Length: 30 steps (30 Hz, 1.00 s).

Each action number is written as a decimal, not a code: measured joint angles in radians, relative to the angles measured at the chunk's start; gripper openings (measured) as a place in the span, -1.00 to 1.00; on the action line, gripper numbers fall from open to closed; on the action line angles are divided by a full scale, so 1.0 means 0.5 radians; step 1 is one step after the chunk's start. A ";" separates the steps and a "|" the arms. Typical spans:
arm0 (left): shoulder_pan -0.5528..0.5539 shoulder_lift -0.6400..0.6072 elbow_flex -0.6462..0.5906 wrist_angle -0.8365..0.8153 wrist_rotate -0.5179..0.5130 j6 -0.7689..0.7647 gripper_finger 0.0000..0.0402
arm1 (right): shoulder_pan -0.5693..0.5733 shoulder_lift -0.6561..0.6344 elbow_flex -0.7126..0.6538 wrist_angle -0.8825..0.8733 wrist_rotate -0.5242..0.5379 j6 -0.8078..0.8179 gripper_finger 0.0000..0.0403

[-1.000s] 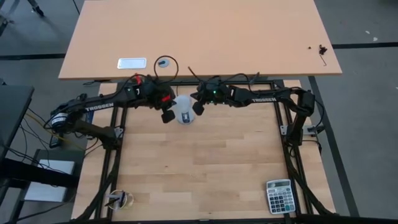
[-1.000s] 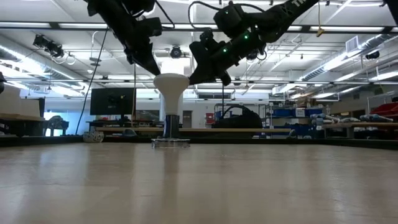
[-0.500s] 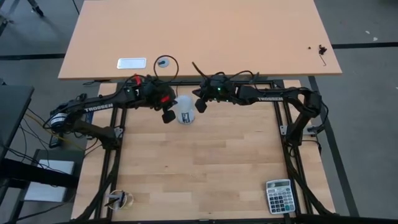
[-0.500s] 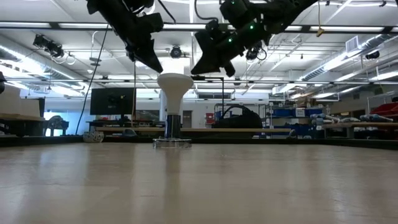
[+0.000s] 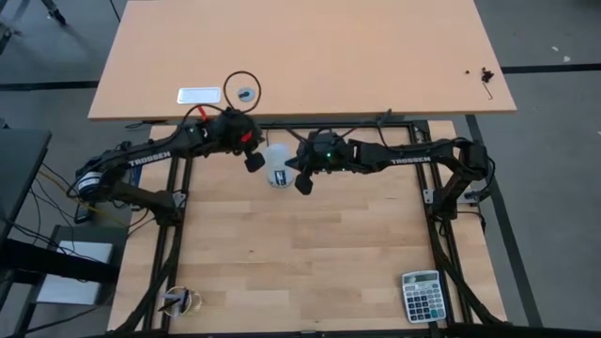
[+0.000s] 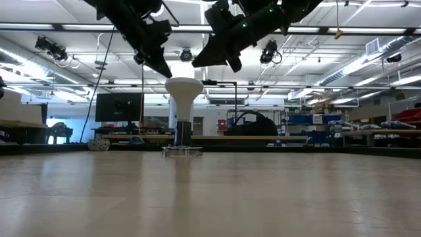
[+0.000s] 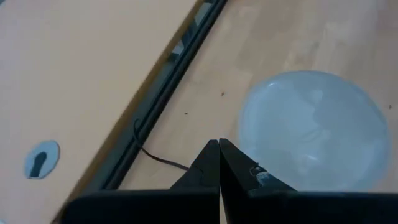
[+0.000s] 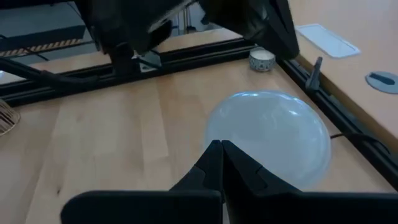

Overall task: Screw lightbulb
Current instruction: Remove the white light bulb from the silver lamp

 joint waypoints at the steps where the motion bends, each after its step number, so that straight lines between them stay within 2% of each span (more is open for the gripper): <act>1: 0.020 0.000 -0.013 0.019 0.035 0.004 -1.00 | 0.002 0.000 0.000 -0.015 0.000 0.000 -0.96; 4: 0.052 0.000 -0.038 0.038 0.158 0.010 -1.00 | -0.007 0.033 0.001 -0.014 -0.003 0.000 -0.96; 11: 0.049 0.059 -0.039 0.053 0.270 0.018 -1.00 | -0.063 0.134 0.006 0.060 -0.077 0.022 -0.96; 30: -0.056 0.074 -0.033 -0.145 0.276 -0.042 -1.00 | -0.232 0.132 0.004 0.084 -0.035 0.016 -0.96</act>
